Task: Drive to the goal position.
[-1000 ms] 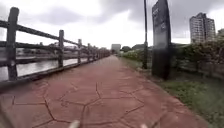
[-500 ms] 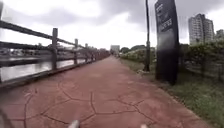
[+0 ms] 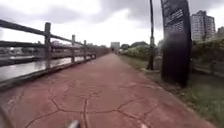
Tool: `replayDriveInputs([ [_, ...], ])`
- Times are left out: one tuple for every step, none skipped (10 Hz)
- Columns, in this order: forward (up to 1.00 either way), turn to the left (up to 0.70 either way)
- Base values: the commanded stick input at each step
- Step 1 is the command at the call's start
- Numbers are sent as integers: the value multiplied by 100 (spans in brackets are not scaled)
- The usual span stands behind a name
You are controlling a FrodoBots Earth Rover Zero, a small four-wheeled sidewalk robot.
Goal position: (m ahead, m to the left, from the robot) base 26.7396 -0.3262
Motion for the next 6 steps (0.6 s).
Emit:
replayDriveInputs([
  [70, 0],
  [70, 0],
  [70, 0],
  [70, 0],
  [70, 0],
  [70, 0],
])
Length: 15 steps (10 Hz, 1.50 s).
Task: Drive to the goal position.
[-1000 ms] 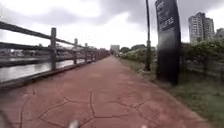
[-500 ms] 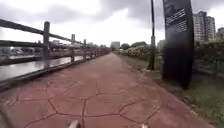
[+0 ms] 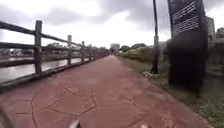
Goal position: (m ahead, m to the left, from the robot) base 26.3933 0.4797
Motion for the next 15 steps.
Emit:
replayDriveInputs([
  [70, 0],
  [70, 0],
  [70, 0],
  [70, 0],
  [70, 0],
  [70, 0],
  [70, 0],
  [70, 0],
  [70, 0],
  [70, 0],
  [70, 0],
  [70, 0],
  [70, 0],
  [70, 0],
  [70, 0],
])
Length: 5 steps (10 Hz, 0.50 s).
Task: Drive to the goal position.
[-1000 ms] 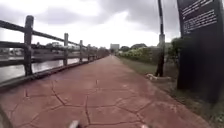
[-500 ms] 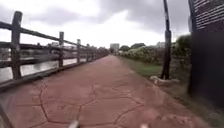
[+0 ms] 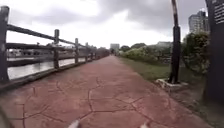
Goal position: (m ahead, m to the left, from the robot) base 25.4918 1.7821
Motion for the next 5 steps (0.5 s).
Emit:
replayDriveInputs([
  [70, 0],
  [70, 0],
  [70, 0],
  [70, 0],
  [70, 0],
])
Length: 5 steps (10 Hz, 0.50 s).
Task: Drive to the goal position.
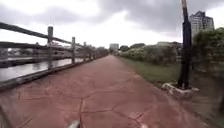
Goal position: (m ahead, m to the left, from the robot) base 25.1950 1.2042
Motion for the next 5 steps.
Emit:
replayDriveInputs([
  [70, 0],
  [70, 0],
  [70, 0],
  [70, 0],
  [70, 0],
])
